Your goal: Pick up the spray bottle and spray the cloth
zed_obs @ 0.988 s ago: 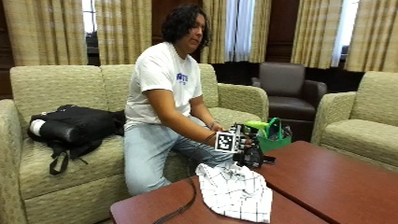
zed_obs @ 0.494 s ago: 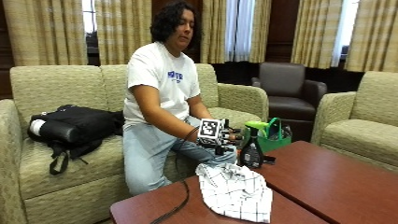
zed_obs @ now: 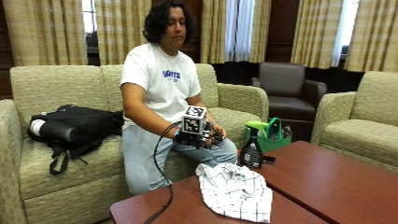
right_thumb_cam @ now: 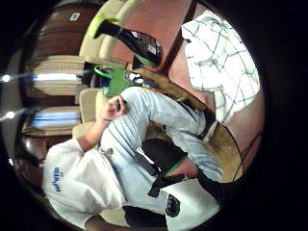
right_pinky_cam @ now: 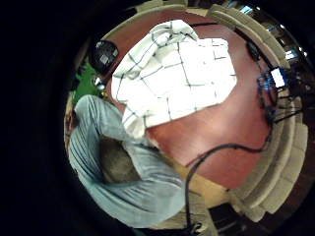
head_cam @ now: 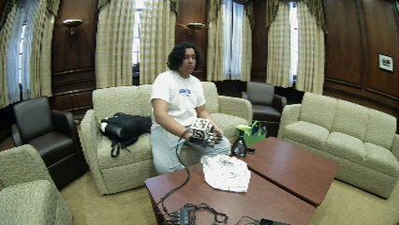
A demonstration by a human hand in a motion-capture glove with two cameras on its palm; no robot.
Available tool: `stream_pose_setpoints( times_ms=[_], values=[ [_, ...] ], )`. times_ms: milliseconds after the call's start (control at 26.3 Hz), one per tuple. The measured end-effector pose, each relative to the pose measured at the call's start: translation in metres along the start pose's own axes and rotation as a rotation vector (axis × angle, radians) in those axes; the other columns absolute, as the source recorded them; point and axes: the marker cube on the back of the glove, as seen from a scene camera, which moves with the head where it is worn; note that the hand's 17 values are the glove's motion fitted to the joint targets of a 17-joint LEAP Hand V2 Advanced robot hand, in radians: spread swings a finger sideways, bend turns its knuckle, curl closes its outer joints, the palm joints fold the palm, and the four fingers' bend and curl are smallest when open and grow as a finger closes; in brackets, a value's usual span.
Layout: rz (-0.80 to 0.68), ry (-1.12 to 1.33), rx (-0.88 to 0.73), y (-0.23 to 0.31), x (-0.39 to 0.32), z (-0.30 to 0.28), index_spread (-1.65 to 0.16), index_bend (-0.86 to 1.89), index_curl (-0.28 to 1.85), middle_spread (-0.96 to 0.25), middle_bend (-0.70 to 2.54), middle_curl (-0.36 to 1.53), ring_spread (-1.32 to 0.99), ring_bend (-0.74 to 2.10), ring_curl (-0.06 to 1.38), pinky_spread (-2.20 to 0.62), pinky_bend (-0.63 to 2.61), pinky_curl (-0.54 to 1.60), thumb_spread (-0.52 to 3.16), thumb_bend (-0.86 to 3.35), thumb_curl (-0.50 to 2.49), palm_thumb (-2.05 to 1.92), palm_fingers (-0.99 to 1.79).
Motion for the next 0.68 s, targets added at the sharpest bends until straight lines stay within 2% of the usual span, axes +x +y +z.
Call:
stream_pose_setpoints(
  times_ms=[114,304,684],
  values=[
    [-0.042,0.253,0.027,0.002,0.021,-0.023,-0.49,0.18,0.24,-0.25,0.20,0.35,-0.23,0.29,0.29,0.18,0.38,0.33,0.84,-0.04,0.35,0.41,0.05],
    [-0.112,0.477,-0.009,0.031,0.008,-0.011,-0.49,0.16,0.24,-0.25,0.18,0.34,-0.23,0.29,0.29,0.18,0.38,0.33,0.85,-0.04,0.35,0.40,0.04],
    [-0.110,0.399,-0.021,0.061,-0.004,0.004,-0.50,0.14,0.24,-0.22,0.18,0.33,-0.23,0.29,0.29,0.18,0.41,0.34,0.86,-0.04,0.34,0.38,0.03]
  ],
)
